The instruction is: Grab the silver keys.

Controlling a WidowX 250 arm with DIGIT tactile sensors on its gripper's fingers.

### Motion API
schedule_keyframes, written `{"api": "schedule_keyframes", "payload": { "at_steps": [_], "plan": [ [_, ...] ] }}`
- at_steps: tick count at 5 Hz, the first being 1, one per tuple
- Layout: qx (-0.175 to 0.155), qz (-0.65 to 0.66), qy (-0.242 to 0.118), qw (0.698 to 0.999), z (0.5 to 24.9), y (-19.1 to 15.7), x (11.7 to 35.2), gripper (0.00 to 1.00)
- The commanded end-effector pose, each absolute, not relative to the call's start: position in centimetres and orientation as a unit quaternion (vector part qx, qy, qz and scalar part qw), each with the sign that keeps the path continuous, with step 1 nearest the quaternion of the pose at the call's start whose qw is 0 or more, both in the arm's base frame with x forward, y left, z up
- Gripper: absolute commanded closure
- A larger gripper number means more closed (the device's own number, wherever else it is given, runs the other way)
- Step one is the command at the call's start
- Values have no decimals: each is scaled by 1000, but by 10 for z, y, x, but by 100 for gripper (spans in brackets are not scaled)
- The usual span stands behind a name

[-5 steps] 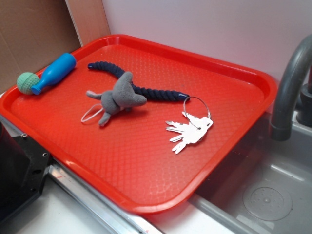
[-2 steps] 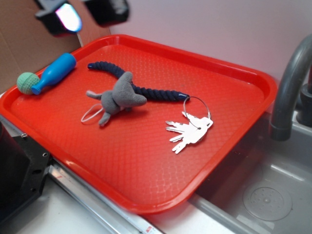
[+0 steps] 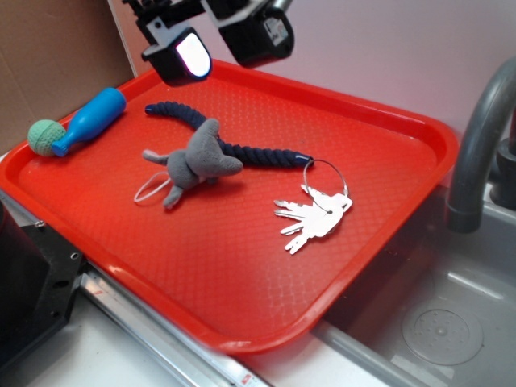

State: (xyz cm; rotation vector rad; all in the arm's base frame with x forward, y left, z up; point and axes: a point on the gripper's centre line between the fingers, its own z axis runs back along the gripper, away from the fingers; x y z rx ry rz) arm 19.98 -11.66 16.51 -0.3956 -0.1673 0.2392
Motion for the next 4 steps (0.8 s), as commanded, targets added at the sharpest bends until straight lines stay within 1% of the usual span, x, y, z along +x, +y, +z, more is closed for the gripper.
{"api": "schedule_keyframes", "payload": {
  "at_steps": [1,2,3,4],
  "plan": [
    [-202,122,-94,967,174,-119,203,0],
    [-231,139,-111,957,133,-112,225,0],
    [-288,158,-86,941,84,-125,243,0],
    [-257,154,-92,950,64,-127,255,0]
  ]
}}
